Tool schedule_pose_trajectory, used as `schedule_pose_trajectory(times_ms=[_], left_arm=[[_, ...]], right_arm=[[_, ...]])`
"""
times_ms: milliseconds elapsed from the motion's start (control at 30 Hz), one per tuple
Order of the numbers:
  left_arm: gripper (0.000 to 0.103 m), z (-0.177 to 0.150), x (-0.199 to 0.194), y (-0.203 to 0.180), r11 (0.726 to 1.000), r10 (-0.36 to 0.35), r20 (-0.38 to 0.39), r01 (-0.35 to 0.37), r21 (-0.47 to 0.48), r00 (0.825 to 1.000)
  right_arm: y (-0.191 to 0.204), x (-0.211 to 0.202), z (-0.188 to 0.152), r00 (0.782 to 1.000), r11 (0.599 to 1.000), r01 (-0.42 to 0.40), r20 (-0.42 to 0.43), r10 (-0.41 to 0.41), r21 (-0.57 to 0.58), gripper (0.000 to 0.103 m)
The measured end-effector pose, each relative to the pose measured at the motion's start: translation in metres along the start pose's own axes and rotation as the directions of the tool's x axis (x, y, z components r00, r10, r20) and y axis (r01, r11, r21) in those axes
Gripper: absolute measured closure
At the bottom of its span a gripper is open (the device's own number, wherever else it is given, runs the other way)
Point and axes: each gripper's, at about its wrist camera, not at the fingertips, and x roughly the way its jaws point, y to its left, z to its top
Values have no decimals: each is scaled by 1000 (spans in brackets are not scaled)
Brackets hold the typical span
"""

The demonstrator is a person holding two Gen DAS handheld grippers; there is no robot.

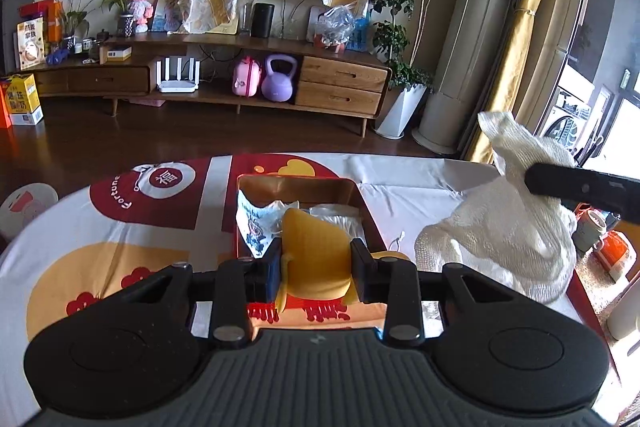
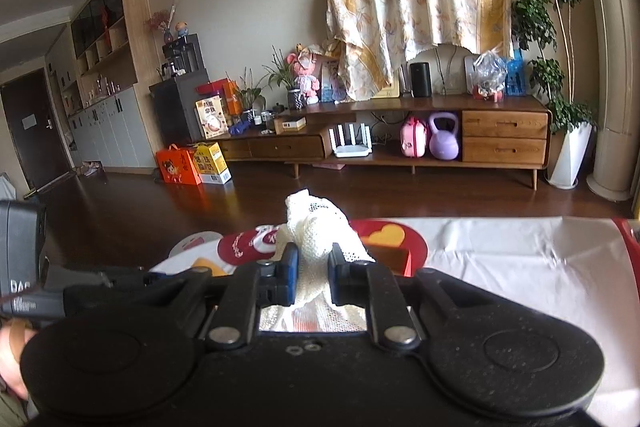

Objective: Organize soft objects
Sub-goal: 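Lift the chicken and mesh cloth and carry both over the red tin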

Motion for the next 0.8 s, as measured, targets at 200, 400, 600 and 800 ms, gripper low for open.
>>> schedule_pose_trajectory(times_ms=[200,400,600,800], left_arm=[[69,10,20,3,1000,6,-7,-6,19,1000],[69,15,47,6,999,14,-26,-13,36,1000],[69,15,77,10,998,25,-54,-22,51,998],[69,15,106,16,997,22,-95,-16,71,995]], right_arm=[[-9,26,12,1000,1000,-19,14,19,17,89],[-19,58,12,999,997,-46,5,46,59,89],[-33,91,7,997,991,-67,-18,70,111,89],[-46,124,-2,995,985,-73,-50,82,157,89]])
